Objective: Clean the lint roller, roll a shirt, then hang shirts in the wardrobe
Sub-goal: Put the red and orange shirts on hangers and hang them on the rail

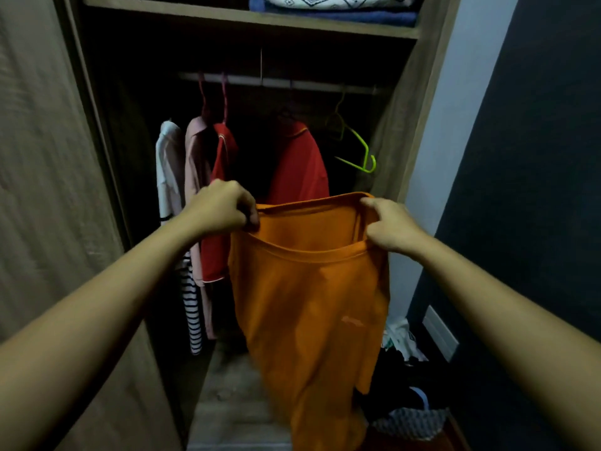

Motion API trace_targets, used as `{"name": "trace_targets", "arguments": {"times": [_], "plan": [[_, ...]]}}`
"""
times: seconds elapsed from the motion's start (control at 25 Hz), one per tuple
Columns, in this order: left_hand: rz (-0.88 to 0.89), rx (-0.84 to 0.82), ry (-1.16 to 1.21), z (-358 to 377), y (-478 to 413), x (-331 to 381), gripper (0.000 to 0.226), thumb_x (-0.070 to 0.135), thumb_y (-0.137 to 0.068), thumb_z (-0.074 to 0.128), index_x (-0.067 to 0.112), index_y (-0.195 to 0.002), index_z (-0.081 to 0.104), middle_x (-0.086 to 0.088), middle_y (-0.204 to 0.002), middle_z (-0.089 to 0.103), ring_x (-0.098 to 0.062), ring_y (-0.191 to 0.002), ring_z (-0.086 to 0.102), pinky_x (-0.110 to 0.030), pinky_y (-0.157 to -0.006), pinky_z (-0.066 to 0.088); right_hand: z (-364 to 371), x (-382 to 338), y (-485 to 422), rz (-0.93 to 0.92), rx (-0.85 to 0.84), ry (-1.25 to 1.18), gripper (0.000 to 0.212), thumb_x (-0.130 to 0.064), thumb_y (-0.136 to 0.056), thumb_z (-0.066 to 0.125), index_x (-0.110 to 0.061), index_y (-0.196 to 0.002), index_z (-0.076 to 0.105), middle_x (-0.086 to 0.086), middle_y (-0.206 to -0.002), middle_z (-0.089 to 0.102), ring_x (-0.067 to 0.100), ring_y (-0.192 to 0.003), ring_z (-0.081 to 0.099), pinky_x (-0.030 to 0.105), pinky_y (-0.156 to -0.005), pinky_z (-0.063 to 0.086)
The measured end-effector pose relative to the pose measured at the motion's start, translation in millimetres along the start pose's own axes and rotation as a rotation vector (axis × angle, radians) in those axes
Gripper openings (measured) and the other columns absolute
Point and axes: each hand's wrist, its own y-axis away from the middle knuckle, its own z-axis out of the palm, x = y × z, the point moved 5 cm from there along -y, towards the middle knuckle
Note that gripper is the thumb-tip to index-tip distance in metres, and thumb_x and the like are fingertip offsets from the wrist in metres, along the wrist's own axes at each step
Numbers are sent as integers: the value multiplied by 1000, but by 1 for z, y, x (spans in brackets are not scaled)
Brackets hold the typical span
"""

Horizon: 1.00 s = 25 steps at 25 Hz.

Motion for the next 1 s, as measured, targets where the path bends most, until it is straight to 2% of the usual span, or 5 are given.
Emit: {"name": "trace_targets", "arguments": {"times": [0.08, 0.2, 0.52, 0.84, 1.0], "plan": [[15, -49, 61, 13, -8, 4, 14, 32, -73, 63, 43, -82, 68, 6, -100, 69, -18, -97, 63, -40, -87, 51, -6, -8, -11, -142, -17, 387, 64, -9, -80, 48, -16, -142, 33, 13, -145, 40, 32, -132, 38, 51, -116, 19], [44, 128, 158, 22, -36, 25, 32, 33, -84, 62, 22, -114, 64, -4, -116, 67, -22, -111, 60, -35, -97, 46, -9, -6, -34, -248, -14, 813, 64, -22, -85, 45, -8, -144, 26, 17, -153, 26, 29, -141, 25, 45, -117, -3], [132, 90, 432, 36, -162, 100, 33, 28, -86, 59, 12, -114, 66, -7, -92, 74, -18, -94, 68, -27, -92, 48, -7, 38, -85, -226, -23, 1220, 72, -43, -91, 35, -11, -149, 8, 24, -156, 3, 35, -145, 4, 43, -118, 0], [-212, 82, 875, 80, -299, 123, 50, 34, -92, 46, -4, -124, 53, -22, -127, 56, -36, -120, 51, -34, -95, 41, -5, 58, -97, -242, -10, 1429, 75, -48, -90, 32, -13, -149, 1, 27, -155, -1, 35, -146, 1, 42, -118, 0], [-246, -1, 1088, 126, -371, 127, 65, 44, -80, 54, -2, -126, 48, -21, -124, 59, -36, -113, 57, -41, -97, 48, -6, 66, -101, -260, 9, 1437, 72, -45, -90, 31, -13, -149, 3, 26, -155, -1, 34, -146, 1, 41, -118, -2]]}}
